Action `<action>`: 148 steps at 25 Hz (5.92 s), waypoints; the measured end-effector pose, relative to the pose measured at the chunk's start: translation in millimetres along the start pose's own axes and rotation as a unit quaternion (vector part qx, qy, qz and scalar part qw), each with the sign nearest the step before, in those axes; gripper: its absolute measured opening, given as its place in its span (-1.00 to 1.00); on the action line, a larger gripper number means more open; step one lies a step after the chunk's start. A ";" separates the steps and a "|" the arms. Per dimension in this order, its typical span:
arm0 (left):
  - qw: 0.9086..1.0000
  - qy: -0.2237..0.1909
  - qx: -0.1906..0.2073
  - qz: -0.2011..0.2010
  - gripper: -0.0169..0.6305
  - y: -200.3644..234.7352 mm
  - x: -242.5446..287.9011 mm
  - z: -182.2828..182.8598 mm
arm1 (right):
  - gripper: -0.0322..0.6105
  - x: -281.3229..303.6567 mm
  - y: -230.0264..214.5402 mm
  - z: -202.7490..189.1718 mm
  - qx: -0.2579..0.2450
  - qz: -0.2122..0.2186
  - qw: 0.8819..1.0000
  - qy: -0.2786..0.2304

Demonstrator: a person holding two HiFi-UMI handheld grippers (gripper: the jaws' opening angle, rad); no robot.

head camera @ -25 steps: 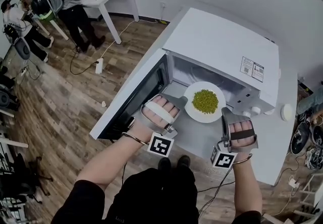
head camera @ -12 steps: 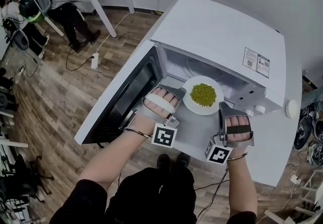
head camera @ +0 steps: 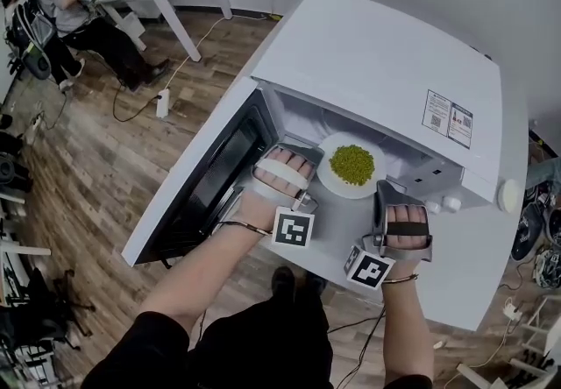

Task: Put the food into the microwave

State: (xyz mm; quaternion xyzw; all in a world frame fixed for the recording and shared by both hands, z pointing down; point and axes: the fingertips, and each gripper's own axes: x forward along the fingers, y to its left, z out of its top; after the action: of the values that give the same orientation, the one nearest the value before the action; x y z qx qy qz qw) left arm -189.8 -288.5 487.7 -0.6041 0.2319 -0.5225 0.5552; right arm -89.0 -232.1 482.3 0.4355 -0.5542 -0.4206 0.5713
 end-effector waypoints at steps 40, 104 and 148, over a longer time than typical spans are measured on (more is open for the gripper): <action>0.997 0.034 -0.061 -0.034 -0.65 16.0 46.8 -16.5 | -0.80 31.2 6.7 64.8 0.125 0.082 0.986 -0.072; 0.986 -0.034 -0.049 -0.156 -0.86 9.5 52.0 42.2 | -0.80 -124.9 62.2 40.8 0.372 0.249 0.890 -0.085; 0.624 -0.274 -0.719 -0.138 -0.85 203.4 -378.9 167.6 | -0.84 -368.0 -203.6 -29.7 0.662 0.213 0.651 -0.305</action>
State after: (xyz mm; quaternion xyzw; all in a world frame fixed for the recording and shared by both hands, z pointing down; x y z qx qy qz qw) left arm -111.0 53.3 187.6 -0.9511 0.2847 -0.0707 -0.0961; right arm -70.6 68.9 187.7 0.4152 -0.9060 0.0817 0.0043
